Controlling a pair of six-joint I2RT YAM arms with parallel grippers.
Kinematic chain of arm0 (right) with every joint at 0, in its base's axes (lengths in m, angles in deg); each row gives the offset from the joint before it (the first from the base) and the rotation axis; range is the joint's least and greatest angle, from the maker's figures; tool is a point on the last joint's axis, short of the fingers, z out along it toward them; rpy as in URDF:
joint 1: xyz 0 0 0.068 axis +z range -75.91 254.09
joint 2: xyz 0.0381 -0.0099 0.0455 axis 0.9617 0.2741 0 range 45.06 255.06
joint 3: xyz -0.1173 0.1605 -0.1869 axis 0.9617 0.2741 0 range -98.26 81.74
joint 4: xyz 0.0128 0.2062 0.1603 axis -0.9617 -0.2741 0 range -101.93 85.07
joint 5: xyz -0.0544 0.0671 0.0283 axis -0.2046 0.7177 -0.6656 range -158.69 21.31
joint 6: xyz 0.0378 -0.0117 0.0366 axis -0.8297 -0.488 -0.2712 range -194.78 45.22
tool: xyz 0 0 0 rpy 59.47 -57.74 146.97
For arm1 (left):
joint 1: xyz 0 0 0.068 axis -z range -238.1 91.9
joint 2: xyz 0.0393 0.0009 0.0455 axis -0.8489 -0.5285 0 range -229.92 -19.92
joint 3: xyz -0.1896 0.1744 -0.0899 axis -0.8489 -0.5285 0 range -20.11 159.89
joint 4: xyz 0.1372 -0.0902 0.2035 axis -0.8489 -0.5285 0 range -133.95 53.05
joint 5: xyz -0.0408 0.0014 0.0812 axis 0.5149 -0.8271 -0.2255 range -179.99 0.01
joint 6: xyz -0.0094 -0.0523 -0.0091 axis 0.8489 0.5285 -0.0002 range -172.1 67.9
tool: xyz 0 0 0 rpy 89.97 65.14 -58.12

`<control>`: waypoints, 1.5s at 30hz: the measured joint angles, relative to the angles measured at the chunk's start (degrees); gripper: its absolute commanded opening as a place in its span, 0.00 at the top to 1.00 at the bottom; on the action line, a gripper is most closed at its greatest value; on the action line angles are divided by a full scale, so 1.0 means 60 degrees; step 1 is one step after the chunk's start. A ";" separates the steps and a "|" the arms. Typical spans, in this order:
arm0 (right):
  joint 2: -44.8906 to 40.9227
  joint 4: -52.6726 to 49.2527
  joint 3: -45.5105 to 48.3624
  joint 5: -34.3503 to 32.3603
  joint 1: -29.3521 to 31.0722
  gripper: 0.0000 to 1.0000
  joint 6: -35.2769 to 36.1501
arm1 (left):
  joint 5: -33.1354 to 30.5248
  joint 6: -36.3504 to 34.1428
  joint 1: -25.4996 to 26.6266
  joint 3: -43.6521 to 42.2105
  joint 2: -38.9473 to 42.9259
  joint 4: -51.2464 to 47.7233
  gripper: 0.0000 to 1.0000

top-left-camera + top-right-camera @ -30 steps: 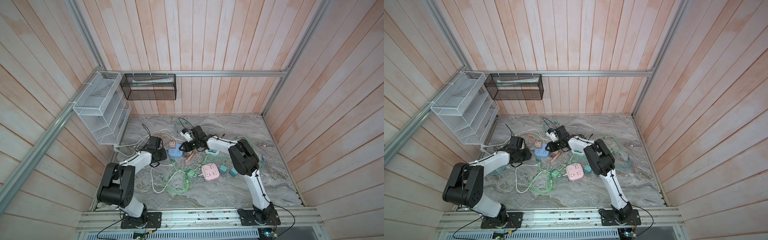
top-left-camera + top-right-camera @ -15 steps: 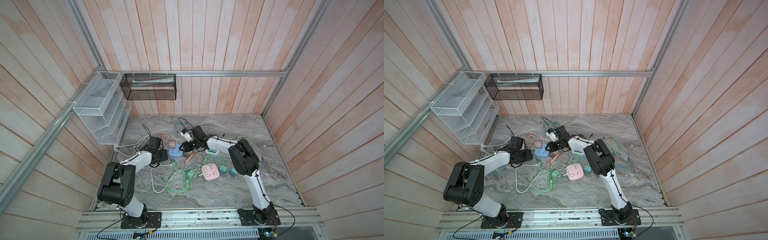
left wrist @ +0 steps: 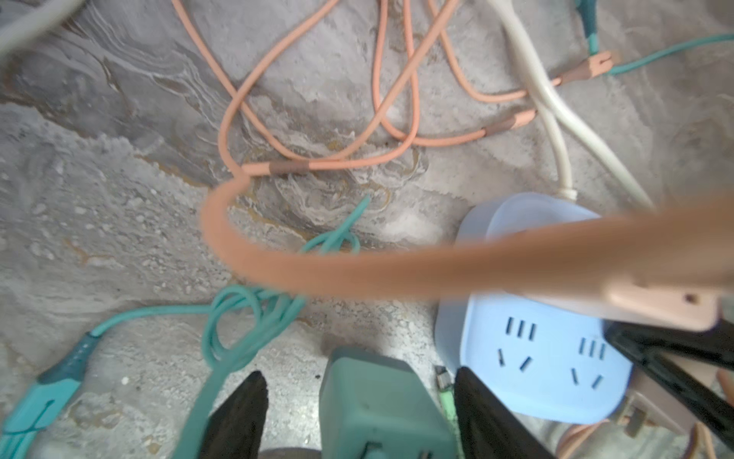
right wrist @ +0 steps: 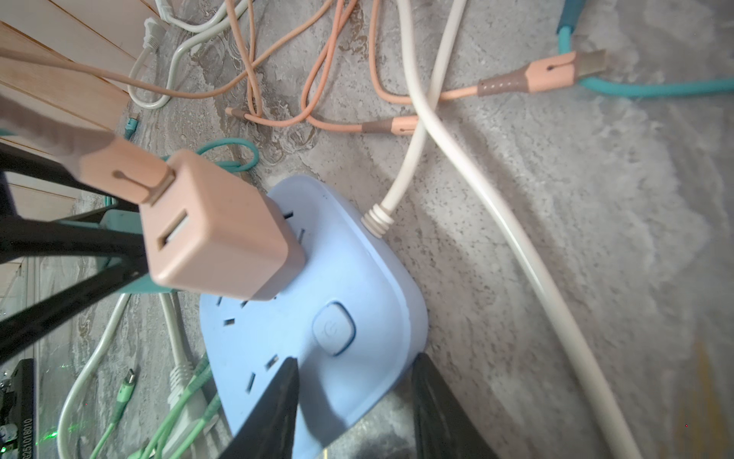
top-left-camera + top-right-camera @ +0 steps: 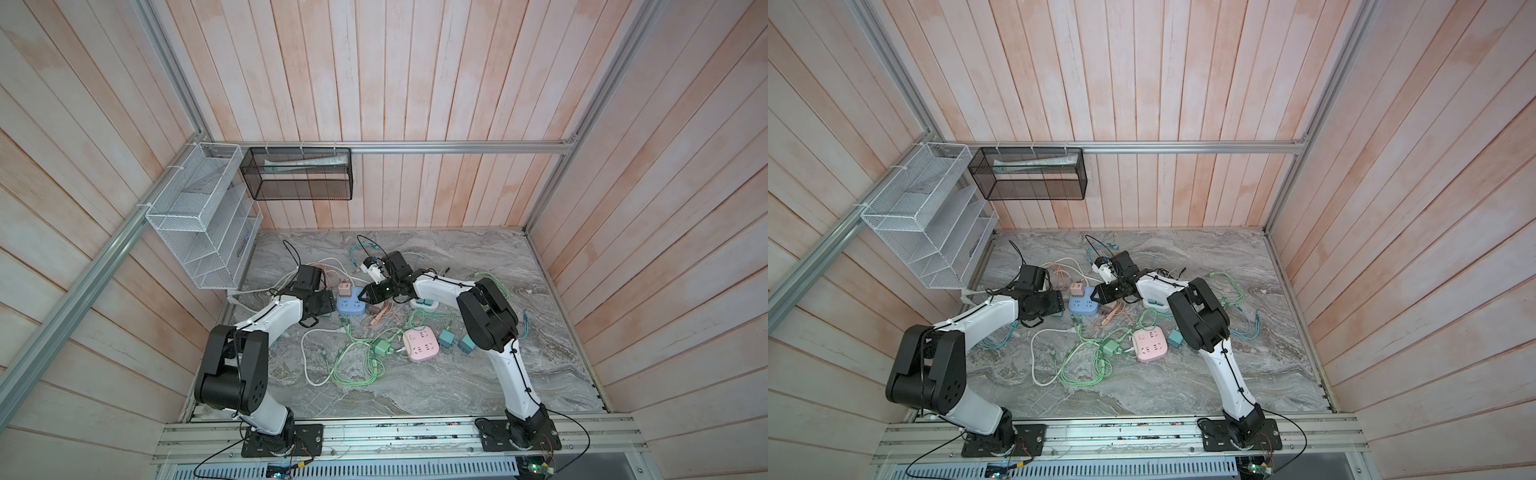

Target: Pull the plug off the socket

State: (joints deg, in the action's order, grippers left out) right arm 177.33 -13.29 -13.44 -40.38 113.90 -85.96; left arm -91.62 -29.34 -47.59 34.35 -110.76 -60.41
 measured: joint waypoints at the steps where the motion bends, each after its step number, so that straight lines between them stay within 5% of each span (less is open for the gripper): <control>1: 0.0000 0.0000 0.0000 0.0004 0.0000 0.57 0.0000 | -0.0022 -0.0044 0.0000 0.0113 0.0000 -0.0033 0.39; 6: 0.0000 0.0000 0.0000 0.0004 0.0000 0.57 -0.0044 | -0.0022 -0.0175 0.0000 0.0299 0.0000 -0.0095 0.66; 11: 0.0000 0.0000 0.0004 0.0000 0.0000 0.57 -0.0073 | -0.0026 -0.0186 0.0000 0.0299 0.0000 -0.0248 0.67; 17: 0.0000 0.0007 0.0007 0.0007 0.0000 0.57 -0.0106 | -0.0015 -0.0022 0.0000 -0.0193 0.0441 -0.0229 0.54; 26: -0.0015 0.0076 0.0066 0.0007 0.0000 0.58 -0.0109 | 0.0029 0.0805 -0.0044 -0.1162 0.0674 -0.0390 0.17; 45: -0.0055 0.0222 0.0171 0.0000 0.0000 0.57 -0.0117 | -0.0528 0.0328 0.0470 -0.0175 0.1351 -0.0623 0.14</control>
State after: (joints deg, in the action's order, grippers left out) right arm 177.00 -11.96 -12.41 -40.38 113.90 -86.66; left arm -94.79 -27.37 -44.77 33.30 -102.66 -64.15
